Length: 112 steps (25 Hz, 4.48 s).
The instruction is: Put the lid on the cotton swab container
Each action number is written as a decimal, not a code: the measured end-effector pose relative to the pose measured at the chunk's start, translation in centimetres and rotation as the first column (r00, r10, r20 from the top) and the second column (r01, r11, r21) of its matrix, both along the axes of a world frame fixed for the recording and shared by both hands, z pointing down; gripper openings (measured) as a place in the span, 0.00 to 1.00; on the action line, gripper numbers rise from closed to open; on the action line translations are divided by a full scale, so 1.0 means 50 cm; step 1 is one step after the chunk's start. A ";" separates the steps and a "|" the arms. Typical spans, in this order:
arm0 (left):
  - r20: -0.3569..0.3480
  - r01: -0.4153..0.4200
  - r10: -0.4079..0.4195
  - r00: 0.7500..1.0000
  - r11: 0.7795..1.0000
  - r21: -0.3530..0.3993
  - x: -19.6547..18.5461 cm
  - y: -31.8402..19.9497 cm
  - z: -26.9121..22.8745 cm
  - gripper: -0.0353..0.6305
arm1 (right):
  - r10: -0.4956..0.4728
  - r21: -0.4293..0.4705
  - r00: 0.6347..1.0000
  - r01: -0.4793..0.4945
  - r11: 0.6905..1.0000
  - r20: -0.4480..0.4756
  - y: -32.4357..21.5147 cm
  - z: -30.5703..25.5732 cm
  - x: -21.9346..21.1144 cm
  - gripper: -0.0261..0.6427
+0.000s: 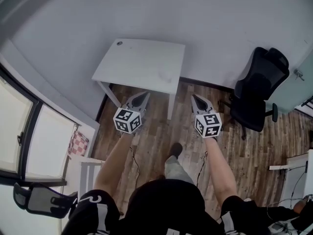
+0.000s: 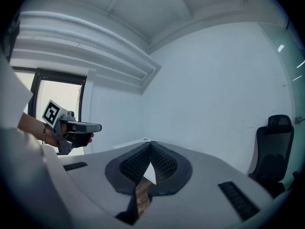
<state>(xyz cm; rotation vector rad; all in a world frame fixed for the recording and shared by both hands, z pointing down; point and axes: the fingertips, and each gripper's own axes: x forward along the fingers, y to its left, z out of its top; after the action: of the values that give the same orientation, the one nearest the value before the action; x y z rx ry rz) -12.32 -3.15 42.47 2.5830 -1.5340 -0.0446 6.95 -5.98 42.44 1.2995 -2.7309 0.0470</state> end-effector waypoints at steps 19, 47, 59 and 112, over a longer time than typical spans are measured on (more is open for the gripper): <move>0.009 0.046 -0.045 0.999 0.998 -0.050 -0.030 -0.344 0.033 0.09 | -0.050 -0.061 0.999 0.051 0.997 0.005 -0.366 0.050 -0.049 0.06; -0.012 0.033 -0.035 0.999 0.993 -0.110 -0.095 -0.527 0.146 0.09 | -0.071 -0.124 0.997 0.069 0.990 -0.013 -0.542 0.163 -0.145 0.06; -0.006 -0.131 0.132 0.991 0.977 -0.170 -0.096 -0.585 0.244 0.09 | 0.031 -0.149 0.999 -0.036 0.988 -0.035 -0.554 0.246 -0.182 0.06; -0.118 -0.343 0.324 0.939 0.910 -0.231 -0.062 -0.684 0.576 0.09 | 0.083 -0.231 0.989 -0.110 0.967 -0.124 -0.623 0.685 -0.295 0.36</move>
<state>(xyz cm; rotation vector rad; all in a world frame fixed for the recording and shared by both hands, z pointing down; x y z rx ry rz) -15.44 -37.35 71.26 2.5645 -0.9808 0.0778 -7.82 -37.14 76.67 1.3211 -2.4758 0.2901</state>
